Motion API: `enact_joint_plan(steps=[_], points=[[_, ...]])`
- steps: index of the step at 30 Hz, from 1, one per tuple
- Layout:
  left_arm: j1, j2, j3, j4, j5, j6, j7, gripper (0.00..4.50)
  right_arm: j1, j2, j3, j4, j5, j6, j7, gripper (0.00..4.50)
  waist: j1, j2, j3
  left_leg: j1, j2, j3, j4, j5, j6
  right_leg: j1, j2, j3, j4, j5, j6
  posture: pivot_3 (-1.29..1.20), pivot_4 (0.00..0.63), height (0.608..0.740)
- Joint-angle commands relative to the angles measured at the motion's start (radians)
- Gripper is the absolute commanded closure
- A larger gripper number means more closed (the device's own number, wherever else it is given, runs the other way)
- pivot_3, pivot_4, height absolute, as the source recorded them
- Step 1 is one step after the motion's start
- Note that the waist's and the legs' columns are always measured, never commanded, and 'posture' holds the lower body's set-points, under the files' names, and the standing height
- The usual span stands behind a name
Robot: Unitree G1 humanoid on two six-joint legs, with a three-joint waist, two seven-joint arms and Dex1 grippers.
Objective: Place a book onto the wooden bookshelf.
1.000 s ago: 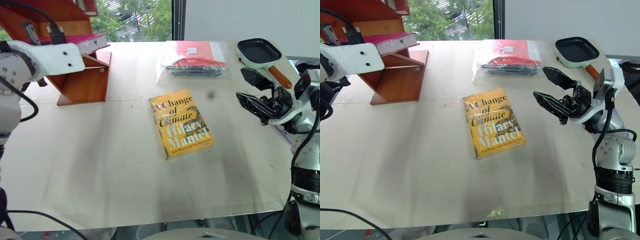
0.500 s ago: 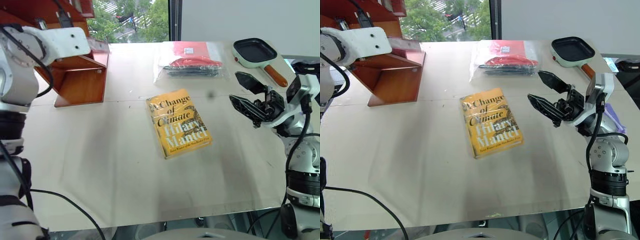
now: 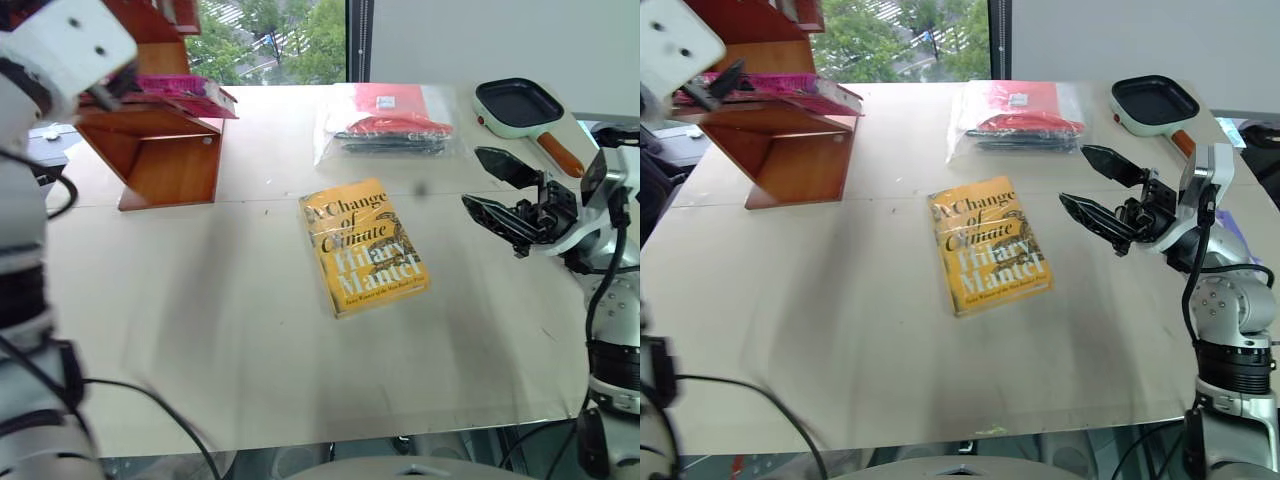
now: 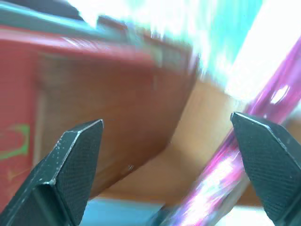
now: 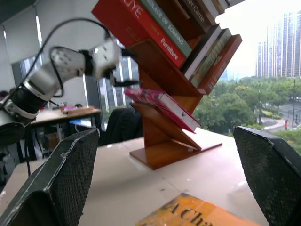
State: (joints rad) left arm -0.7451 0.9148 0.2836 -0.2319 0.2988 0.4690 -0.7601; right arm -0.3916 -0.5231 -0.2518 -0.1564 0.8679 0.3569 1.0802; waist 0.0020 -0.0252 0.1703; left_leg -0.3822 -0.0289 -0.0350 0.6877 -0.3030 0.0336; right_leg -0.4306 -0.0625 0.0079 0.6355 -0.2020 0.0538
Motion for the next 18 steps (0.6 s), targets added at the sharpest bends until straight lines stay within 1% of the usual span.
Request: enact_joint_plan(steps=[1,3,5,8,9,10,11,12,14,17,18], points=[[0.165,0.008,0.191,-0.184,-0.070,0.122,-0.049,0.04,0.097,-0.081,-0.049,-0.003,-0.022,-0.006,0.072,0.00,-0.005,-0.001,-0.001,0.000,0.000,0.000,0.000,0.000,0.000,0.000,0.000,0.001,0.001,0.000,0.000,0.00,0.150,0.740],[0.255,0.016,0.240,-0.233,-0.085,0.156,-0.058,0.04,0.143,-0.115,-0.054,0.001,-0.034,-0.014,0.100,0.00,-0.010,-0.001,-0.001,0.001,0.000,0.001,-0.003,0.000,0.000,0.000,0.000,0.001,0.002,0.000,0.000,0.00,0.150,0.740],[0.297,-0.013,0.280,-0.280,-0.147,0.194,-0.058,0.04,0.177,-0.132,-0.062,0.013,-0.048,-0.029,0.110,0.00,-0.014,-0.002,-0.001,0.002,0.000,0.001,-0.003,0.000,0.000,0.000,0.001,0.002,0.001,0.000,0.000,0.00,0.150,0.740],[0.348,-0.169,0.314,-0.377,-0.315,0.352,-0.058,0.04,0.204,-0.129,-0.066,0.072,-0.128,-0.118,0.108,0.00,-0.011,-0.001,-0.002,0.004,0.000,0.001,-0.001,0.000,0.000,0.003,0.000,0.001,0.000,0.000,0.000,0.00,0.150,0.740],[0.427,-0.235,0.297,-0.431,-0.389,0.404,-0.085,0.04,0.217,-0.122,-0.059,0.105,-0.167,-0.161,0.107,0.00,-0.009,-0.001,-0.001,0.009,0.000,0.001,-0.001,0.000,0.000,0.007,-0.001,0.001,0.000,0.000,0.000,0.00,0.150,0.740],[0.526,-0.284,0.256,-0.481,-0.432,0.414,-0.107,0.04,0.226,-0.107,-0.054,0.144,-0.219,-0.217,0.083,0.00,-0.010,0.000,-0.002,0.013,0.000,0.000,-0.001,0.000,0.001,0.012,-0.001,0.000,-0.001,0.000,0.001,0.00,0.150,0.740],[0.604,-0.337,0.211,-0.513,-0.466,0.395,-0.109,0.04,0.229,-0.092,-0.047,0.193,-0.281,-0.284,0.047,0.00,-0.013,0.003,-0.007,0.018,0.000,0.001,-0.003,-0.001,0.001,0.017,-0.001,0.001,-0.003,0.000,0.001,0.00,0.150,0.740],[0.663,-0.396,0.175,-0.524,-0.478,0.347,-0.083,0.04,0.235,-0.086,-0.038,0.232,-0.323,-0.328,0.036,0.00,-0.013,0.003,-0.008,0.023,0.000,0.002,-0.004,-0.002,0.003,0.022,-0.001,0.003,-0.005,0.000,0.001,0.00,0.150,0.740],[0.764,-0.492,0.128,-0.498,-0.491,0.315,-0.027,0.04,0.264,-0.075,-0.028,0.286,-0.389,-0.408,0.021,0.00,-0.011,0.000,-0.007,0.020,0.001,0.003,-0.003,-0.002,0.003,0.019,-0.002,0.005,-0.006,0.000,0.001,0.00,0.150,0.740],[0.878,-0.559,0.092,-0.441,-0.500,0.237,0.008,0.04,0.296,-0.043,-0.028,0.313,-0.437,-0.456,-0.040,0.00,-0.011,0.002,-0.008,0.020,0.002,0.001,-0.004,-0.002,0.002,0.019,-0.004,0.006,-0.005,0.001,-0.001,0.00,0.150,0.740],[0.910,-0.560,0.072,-0.419,-0.494,0.213,0.014,0.04,0.306,-0.036,-0.025,0.316,-0.453,-0.467,-0.059,0.00,-0.010,0.004,-0.009,0.020,0.003,0.001,-0.004,-0.002,0.002,0.019,-0.004,0.006,-0.005,0.001,-0.001,0.00,0.150,0.740]])
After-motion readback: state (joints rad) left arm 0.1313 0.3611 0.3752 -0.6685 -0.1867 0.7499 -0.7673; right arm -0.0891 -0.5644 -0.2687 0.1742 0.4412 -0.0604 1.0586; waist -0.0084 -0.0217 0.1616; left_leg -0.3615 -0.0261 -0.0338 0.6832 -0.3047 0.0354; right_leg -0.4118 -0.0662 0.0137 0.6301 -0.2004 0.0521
